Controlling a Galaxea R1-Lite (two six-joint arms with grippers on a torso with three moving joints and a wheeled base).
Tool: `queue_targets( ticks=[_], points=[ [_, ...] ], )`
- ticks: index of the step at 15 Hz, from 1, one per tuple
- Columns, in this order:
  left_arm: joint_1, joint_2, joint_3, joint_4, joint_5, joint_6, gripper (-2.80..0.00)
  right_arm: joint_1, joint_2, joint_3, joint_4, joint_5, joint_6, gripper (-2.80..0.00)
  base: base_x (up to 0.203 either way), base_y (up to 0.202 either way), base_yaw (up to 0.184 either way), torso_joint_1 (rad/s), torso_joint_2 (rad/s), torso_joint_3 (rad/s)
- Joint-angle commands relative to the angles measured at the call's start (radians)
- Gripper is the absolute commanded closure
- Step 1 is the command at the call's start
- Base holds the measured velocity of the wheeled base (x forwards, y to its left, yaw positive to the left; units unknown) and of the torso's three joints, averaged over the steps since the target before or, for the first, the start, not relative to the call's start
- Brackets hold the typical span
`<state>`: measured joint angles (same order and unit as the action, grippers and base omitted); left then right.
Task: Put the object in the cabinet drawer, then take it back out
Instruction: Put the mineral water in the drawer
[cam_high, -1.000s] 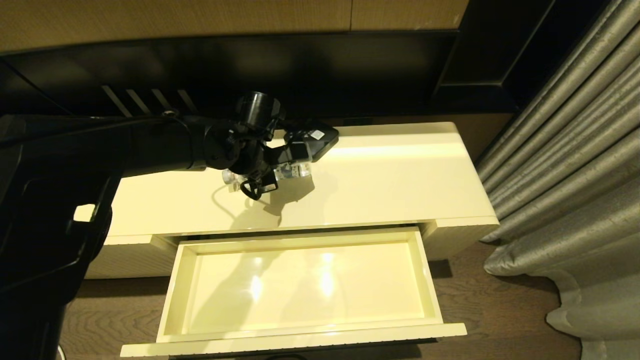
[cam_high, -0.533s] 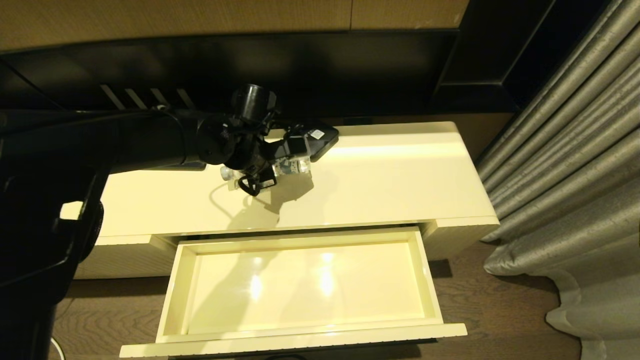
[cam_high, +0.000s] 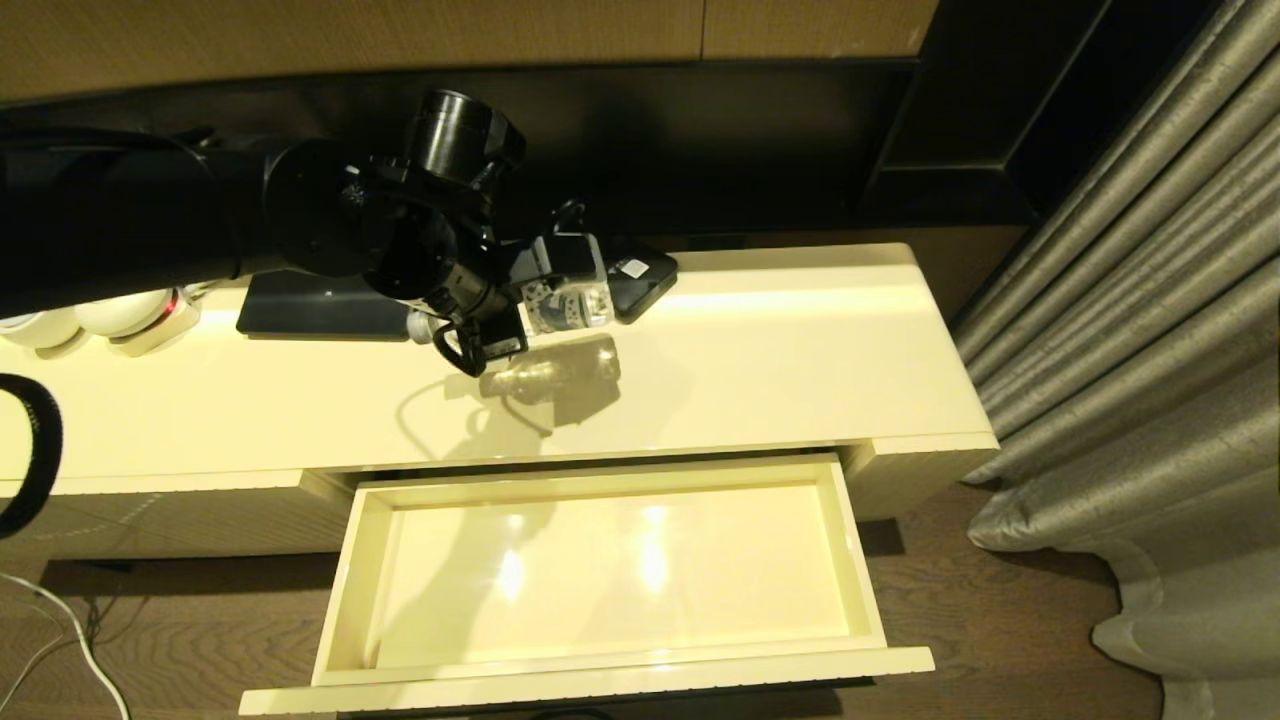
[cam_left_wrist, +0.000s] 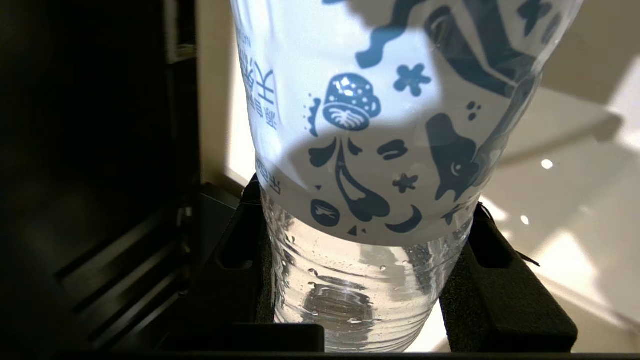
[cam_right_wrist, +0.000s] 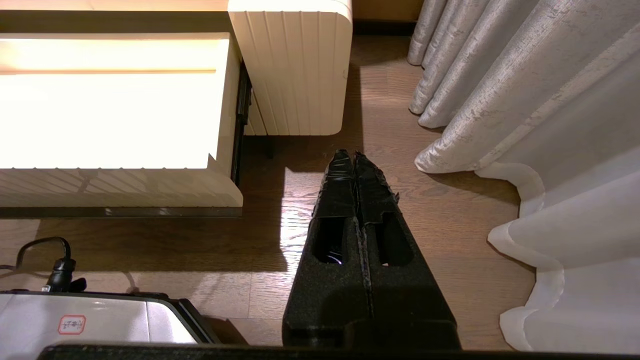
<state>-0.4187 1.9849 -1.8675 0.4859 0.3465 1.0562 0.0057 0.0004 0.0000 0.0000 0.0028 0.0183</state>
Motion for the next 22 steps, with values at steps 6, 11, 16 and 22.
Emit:
queue_targets(
  ticks=[6, 11, 16, 22],
  points=[
    [-0.197, -0.186, 0.365, 0.041, -0.004, -0.169, 0.00, 0.000, 0.001, 0.000, 0.000, 0.000, 0.000, 0.00, 0.000, 0.000, 0.000, 0.000, 0.00, 0.000],
    [-0.256, -0.138, 0.546, -0.085, -0.002, -0.235, 0.00, 0.000, 0.001, 0.000, 0.000, 0.000, 0.000, 0.00, 0.000, 0.000, 0.000, 0.000, 0.00, 0.000],
    [-0.268, -0.023, 0.645, -0.209, -0.003, -0.241, 0.00, 0.000, 0.001, 0.000, 0.000, 0.000, 0.000, 0.00, 0.000, 0.000, 0.000, 0.000, 0.00, 0.000],
    [-0.273, 0.117, 0.644, -0.346, -0.001, -0.246, 0.00, 0.000, 0.001, 0.000, 0.000, 0.000, 0.000, 0.00, 0.000, 0.000, 0.000, 0.000, 0.00, 0.000]
  ],
)
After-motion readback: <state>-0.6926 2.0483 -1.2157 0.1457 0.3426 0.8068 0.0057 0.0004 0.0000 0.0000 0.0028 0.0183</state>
